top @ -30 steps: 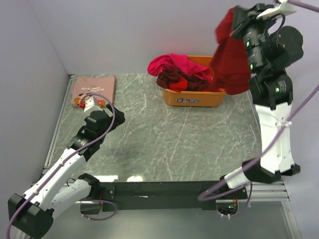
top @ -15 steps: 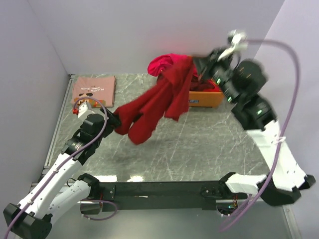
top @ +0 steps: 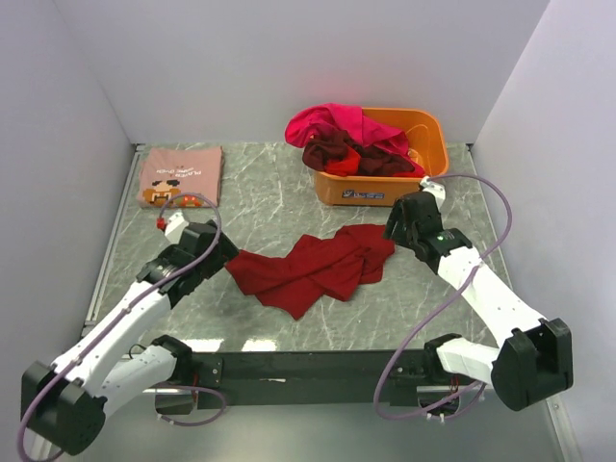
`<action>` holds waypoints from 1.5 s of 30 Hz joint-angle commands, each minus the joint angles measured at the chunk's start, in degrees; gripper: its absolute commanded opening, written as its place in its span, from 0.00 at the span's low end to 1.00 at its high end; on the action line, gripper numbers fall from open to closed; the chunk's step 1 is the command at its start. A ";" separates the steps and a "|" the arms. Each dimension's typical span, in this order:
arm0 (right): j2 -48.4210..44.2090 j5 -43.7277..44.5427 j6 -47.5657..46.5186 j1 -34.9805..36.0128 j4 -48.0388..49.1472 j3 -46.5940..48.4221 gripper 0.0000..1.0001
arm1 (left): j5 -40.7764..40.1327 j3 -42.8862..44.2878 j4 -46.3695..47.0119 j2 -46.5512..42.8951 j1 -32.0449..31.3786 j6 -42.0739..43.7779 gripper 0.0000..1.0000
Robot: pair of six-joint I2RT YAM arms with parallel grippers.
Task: Fold and stack the t-shirts
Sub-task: Move the tshirt to the center of the board, then flatten the tshirt out
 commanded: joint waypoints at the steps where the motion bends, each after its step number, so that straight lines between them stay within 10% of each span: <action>1: -1.00 -1.89 0.06 0.22 4.42 2.31 0.70 | 3.10 -2.19 1.93 2.85 0.14 -0.99 0.99; 5: -0.21 -15.40 -1.87 1.18 8.80 -0.58 0.72 | 5.21 -5.09 6.33 6.36 0.14 -0.29 1.00; 16: -1.18 -19.04 -1.00 3.73 9.52 -9.38 0.76 | 16.64 -9.49 18.62 14.54 0.14 2.35 0.86; 19: -2.67 -21.32 -1.44 4.08 9.52 -10.34 0.76 | 16.20 -9.23 19.26 17.26 0.14 2.53 0.68; 23: -4.51 -23.87 -1.96 5.31 8.99 -11.75 0.76 | 15.59 -7.65 20.05 20.86 0.14 3.67 0.01; 39: -1.01 -24.23 6.73 16.65 9.07 -15.79 0.74 | 9.09 -8.35 18.03 -2.41 0.14 4.99 0.01; 45: 6.81 -25.63 9.99 17.18 14.70 -15.88 0.60 | 4.69 -5.10 16.00 -3.65 0.14 6.31 0.01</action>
